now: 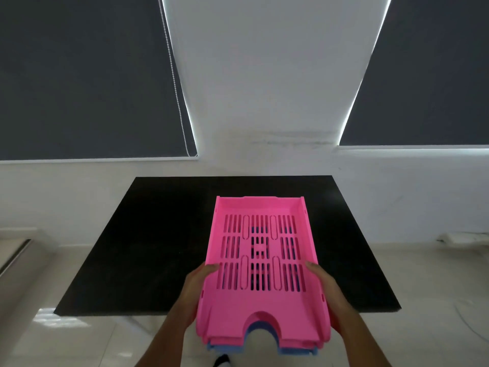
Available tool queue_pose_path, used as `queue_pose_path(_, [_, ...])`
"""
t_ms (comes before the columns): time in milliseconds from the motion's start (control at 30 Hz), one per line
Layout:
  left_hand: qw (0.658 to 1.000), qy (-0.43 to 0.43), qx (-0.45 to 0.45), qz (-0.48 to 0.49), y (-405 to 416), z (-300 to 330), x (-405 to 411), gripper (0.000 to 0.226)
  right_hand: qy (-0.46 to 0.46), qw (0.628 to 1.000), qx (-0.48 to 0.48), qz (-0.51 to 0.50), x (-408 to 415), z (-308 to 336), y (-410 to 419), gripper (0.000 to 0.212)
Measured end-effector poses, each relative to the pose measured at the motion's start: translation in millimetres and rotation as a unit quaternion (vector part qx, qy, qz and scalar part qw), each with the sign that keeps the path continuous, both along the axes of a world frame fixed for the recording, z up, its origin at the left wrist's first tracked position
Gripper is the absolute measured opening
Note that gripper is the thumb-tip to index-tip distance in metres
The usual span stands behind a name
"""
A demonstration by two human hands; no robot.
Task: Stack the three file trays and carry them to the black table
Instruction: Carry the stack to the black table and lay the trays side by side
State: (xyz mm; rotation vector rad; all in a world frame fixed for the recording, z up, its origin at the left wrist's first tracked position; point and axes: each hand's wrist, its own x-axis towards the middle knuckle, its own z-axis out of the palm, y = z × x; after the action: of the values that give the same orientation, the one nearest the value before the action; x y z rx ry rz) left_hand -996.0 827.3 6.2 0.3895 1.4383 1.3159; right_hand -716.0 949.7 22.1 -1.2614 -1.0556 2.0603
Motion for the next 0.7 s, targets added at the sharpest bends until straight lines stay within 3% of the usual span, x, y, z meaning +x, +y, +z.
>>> queue_pose_path(200, [1.0,-0.007,-0.017,0.008,48.5,-4.8,-74.8,0.069,-0.018,0.999,-0.038,-0.011,-77.9,-4.2,48.0,0.053])
queue_pose_path(700, [0.999,-0.009,-0.032,0.01,120.0,-12.2,-147.8,0.047,-0.026,0.996,-0.085,-0.004,-156.4,-25.5,139.5,0.056])
